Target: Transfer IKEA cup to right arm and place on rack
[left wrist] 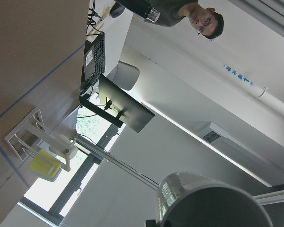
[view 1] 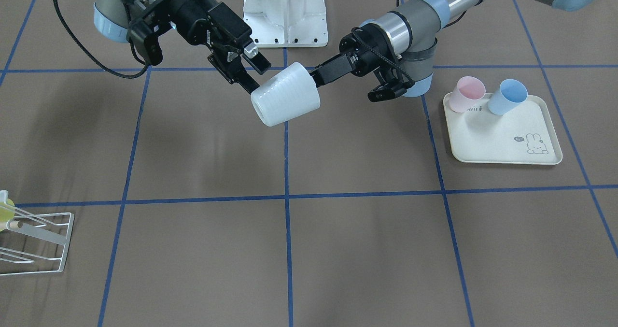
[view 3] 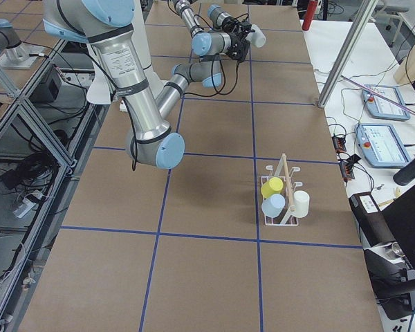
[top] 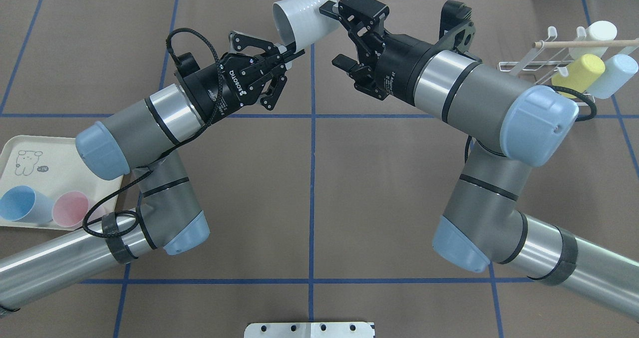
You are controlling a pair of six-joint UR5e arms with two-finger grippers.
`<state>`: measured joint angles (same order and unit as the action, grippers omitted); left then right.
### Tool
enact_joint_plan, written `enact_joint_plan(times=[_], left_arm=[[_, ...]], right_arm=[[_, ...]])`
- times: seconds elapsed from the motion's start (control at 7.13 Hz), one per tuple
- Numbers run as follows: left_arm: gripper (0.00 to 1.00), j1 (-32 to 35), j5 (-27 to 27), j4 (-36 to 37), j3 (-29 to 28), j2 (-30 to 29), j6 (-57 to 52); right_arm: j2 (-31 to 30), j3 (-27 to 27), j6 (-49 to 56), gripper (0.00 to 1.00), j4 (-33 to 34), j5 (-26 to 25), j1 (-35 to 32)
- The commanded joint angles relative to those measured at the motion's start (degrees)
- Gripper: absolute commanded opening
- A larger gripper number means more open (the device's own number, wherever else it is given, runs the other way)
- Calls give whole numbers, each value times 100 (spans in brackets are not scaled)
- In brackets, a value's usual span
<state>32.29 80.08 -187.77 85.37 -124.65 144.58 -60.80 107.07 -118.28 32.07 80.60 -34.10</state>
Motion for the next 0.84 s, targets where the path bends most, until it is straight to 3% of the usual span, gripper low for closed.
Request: enact_joint_plan(times=[0.0,0.7], left_arm=[[0,-30,-28,4,24,2,0],[0,-267,-238,4,85,-24,-9]], right_arm=[[-2,-2,-2,100,1,9,0],[-2,-2,-2,100,1,0,-9]])
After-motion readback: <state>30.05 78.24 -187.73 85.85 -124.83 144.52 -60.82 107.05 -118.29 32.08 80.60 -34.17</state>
